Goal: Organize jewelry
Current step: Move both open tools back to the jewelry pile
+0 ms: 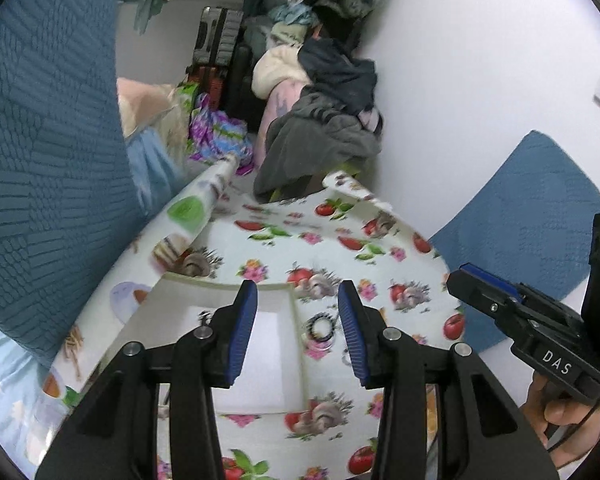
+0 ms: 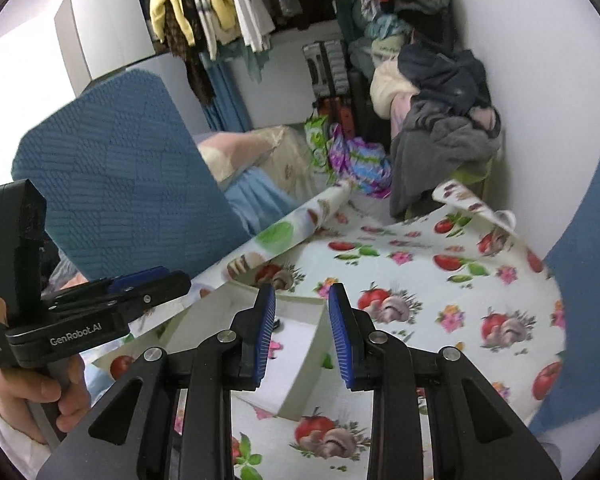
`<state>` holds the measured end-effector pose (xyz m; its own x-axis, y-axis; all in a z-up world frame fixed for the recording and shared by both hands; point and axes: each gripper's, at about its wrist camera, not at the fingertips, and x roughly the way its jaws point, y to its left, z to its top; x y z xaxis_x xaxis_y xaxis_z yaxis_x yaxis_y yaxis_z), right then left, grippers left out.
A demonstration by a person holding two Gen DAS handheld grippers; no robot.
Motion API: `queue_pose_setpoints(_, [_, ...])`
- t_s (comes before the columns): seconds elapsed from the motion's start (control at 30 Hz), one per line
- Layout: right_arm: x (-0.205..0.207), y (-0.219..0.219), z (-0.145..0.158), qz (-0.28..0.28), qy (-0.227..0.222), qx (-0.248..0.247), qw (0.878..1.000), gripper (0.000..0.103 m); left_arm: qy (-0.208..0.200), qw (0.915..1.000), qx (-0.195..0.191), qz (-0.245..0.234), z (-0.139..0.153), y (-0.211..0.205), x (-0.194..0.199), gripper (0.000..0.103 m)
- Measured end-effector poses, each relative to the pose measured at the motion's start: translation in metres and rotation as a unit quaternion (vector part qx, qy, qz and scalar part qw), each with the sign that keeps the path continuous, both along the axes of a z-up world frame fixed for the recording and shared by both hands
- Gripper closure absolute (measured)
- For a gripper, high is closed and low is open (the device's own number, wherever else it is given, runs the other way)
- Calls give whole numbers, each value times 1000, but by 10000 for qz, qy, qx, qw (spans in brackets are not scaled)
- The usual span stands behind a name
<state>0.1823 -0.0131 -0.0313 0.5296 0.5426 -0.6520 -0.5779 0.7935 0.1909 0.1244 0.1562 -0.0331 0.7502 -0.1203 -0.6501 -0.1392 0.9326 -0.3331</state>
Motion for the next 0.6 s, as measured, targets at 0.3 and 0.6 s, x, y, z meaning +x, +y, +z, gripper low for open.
queue_pose_setpoints(0.3, [-6,-53,11,-367,-265,26,9990,77,-139,9993,-58,-333,-5,-47,5,60])
queue_pose_setpoints(0.6, [0,-100,-16,-720,-56,32,9974,77,18,9984,-196,-537,-31,-81,14,60])
